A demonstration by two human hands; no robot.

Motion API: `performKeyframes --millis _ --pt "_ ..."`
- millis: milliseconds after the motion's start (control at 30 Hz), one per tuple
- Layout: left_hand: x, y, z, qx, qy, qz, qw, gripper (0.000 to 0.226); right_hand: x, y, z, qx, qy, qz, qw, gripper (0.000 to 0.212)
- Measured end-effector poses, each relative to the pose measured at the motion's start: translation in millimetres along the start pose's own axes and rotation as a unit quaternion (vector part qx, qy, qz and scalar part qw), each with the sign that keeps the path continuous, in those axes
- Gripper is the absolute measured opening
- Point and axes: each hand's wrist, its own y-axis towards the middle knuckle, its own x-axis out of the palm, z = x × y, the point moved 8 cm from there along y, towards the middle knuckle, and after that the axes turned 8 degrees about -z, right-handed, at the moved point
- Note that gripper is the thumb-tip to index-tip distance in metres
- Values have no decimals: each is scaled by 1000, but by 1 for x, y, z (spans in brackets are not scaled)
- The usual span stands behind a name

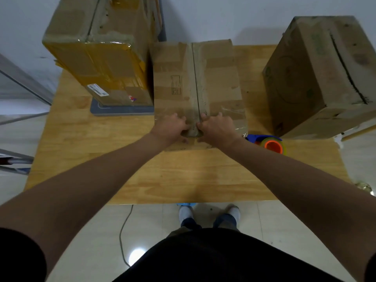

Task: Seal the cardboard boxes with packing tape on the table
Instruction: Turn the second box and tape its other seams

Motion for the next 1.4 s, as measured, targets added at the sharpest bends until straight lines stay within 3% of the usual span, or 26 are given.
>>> performKeyframes --millis 67,133,267,367,467,567,733,900,1000,1067,1200,1400 --pt "2 2 12 -45 -5 21 999 55 -8 3 -13 -7 -4 37 999 36" --pt "4 -1 12 -44 9 55 997 60 -5 3 -11 -10 -12 55 998 35" --pt "19 -12 -10 67 22 79 994 60 29 -10 11 -80 2 45 996 49" --pt "27 -16 -30 162 -30 78 983 59 42 -19 32 -144 129 124 973 48" --pt "33 -19 -38 197 -80 51 976 69 58 -33 55 -185 185 207 943 57" --pt "42 -18 -42 200 -73 41 976 78 70 -44 74 -173 222 227 932 68" --pt "45 -15 -53 197 -58 22 978 91 82 -41 93 -108 244 155 951 98" --pt "40 -13 -52 193 -131 37 972 91 85 -40 98 -40 264 146 952 90" --pt "43 -12 -49 164 -183 56 968 98 83 -34 96 20 307 130 943 87" --pt "44 -12 -43 135 -222 64 964 99 81 -34 99 54 378 123 916 86" --pt "41 -7 -26 37 -326 86 941 58 77 -36 107 70 461 105 878 80" --pt "33 8 -14 -112 -275 95 950 55 65 -25 104 100 503 73 855 60"
